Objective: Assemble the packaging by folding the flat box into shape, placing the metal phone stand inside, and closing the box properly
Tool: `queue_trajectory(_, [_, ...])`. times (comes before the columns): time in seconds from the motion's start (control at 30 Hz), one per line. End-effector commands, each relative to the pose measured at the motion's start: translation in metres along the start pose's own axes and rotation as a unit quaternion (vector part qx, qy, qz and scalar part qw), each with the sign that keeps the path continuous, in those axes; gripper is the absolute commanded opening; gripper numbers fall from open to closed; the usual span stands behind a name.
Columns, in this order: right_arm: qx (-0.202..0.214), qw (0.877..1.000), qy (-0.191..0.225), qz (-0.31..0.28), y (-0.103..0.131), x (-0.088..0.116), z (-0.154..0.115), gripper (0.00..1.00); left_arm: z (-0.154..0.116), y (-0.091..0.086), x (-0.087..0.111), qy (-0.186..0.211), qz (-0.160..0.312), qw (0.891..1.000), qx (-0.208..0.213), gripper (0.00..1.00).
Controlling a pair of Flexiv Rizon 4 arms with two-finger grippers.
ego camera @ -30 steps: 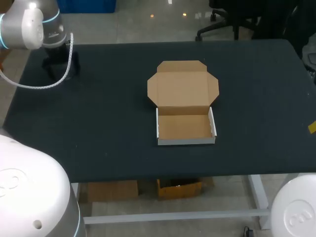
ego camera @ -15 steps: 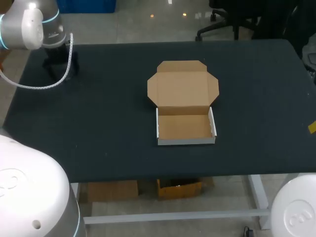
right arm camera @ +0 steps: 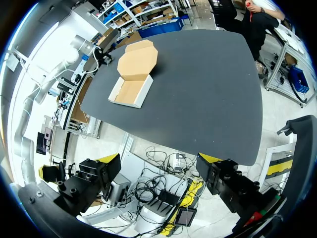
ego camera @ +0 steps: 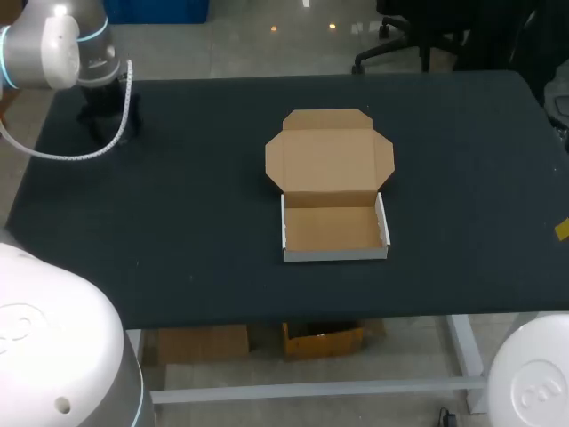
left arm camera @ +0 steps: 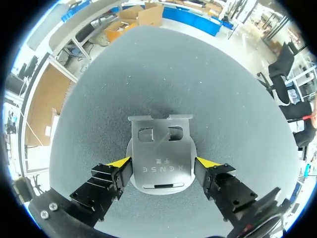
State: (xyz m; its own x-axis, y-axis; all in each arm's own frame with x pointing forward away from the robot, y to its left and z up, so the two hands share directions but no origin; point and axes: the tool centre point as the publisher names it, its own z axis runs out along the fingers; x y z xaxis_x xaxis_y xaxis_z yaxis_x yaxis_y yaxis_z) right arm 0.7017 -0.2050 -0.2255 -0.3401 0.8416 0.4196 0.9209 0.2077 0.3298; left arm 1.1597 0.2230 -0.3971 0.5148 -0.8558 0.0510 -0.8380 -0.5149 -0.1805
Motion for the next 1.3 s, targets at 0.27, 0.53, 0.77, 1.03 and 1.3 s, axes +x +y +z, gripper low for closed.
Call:
queue_trajectory(0.27, [0.0,1.0,0.0,0.0,-0.0011,0.0012,-0.002,1.0,0.0038,-0.0046,0.0018,-0.004,-0.002,1.0,-0.003,0.82])
queue_trajectory(0.53, [0.0,1.0,0.0,0.0,-0.0011,0.0012,-0.002,1.0,0.0056,-0.0057,0.0013,-0.006,-0.003,1.0,-0.004,0.8])
queue_trajectory(0.77, [0.0,1.0,0.0,0.0,-0.0011,0.0012,-0.002,1.0,0.0059,-0.0063,0.0011,-0.006,-0.004,1.0,-0.004,0.79])
queue_trajectory(1.03, [0.0,1.0,0.0,0.0,-0.0011,0.0012,-0.002,1.0,0.0063,-0.0065,0.0011,-0.006,-0.004,1.0,-0.004,0.77])
queue_trajectory(1.3, [0.0,1.0,0.0,0.0,-0.0011,0.0012,-0.002,1.0,0.0081,-0.0098,0.0014,-0.007,-0.009,1.0,-0.001,0.75])
